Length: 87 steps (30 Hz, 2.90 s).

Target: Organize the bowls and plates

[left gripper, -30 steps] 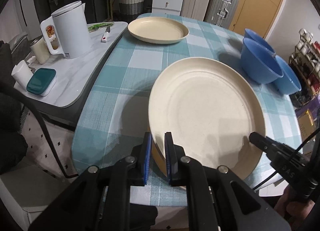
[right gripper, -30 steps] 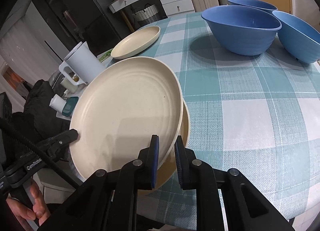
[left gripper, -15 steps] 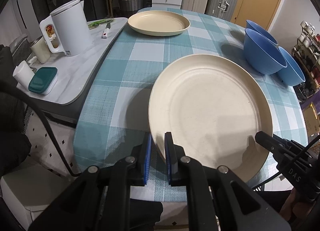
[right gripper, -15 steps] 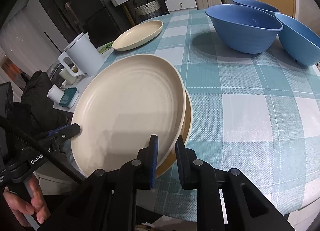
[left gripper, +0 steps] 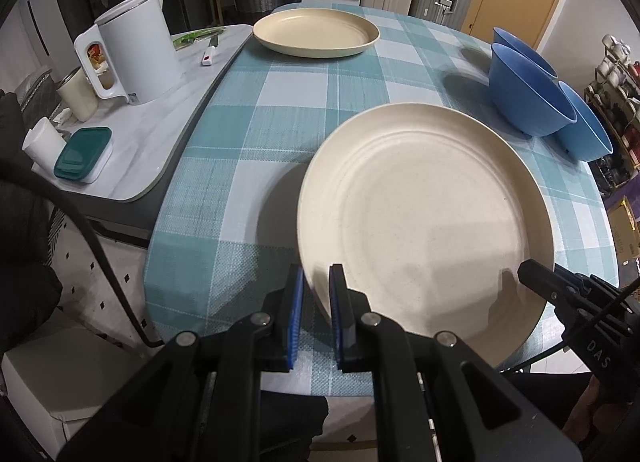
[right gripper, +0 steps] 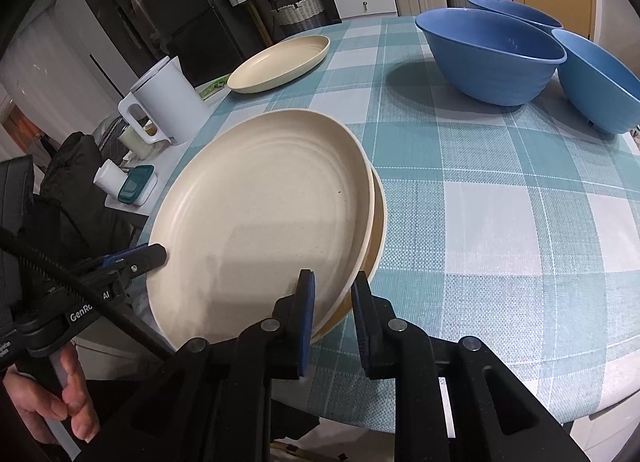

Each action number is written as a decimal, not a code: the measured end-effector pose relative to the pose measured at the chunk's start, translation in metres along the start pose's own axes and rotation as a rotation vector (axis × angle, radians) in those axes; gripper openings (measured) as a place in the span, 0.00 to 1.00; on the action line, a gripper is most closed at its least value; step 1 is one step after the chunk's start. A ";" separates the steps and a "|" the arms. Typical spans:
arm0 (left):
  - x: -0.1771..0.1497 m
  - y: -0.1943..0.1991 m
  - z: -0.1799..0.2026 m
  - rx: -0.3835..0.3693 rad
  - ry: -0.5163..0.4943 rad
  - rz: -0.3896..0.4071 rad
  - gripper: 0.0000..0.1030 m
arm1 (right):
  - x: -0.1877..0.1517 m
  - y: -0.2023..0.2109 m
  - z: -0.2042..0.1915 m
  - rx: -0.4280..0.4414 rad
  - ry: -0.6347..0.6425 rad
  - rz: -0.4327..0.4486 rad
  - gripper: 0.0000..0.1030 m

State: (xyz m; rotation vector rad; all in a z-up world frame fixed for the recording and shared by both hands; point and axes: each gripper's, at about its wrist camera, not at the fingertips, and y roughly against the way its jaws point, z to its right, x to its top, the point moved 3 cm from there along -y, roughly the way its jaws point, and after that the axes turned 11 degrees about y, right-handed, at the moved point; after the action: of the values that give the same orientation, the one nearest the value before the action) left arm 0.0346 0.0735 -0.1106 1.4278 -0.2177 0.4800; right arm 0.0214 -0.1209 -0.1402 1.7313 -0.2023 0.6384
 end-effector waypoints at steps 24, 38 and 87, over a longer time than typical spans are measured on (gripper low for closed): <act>-0.001 -0.006 0.001 0.029 -0.011 -0.004 0.09 | 0.000 -0.004 -0.008 -0.125 0.142 -0.028 0.25; 0.000 -0.006 0.001 0.040 -0.007 0.004 0.09 | 0.007 0.011 -0.001 -0.187 0.155 0.013 0.26; 0.004 -0.013 -0.006 -0.013 0.093 -0.019 0.43 | 0.024 -0.012 0.043 0.139 -0.215 0.032 0.26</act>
State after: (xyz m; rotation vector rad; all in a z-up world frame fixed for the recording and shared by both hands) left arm 0.0431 0.0796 -0.1219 1.3908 -0.1323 0.5271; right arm 0.0603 -0.1537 -0.1441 1.9344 -0.3424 0.4980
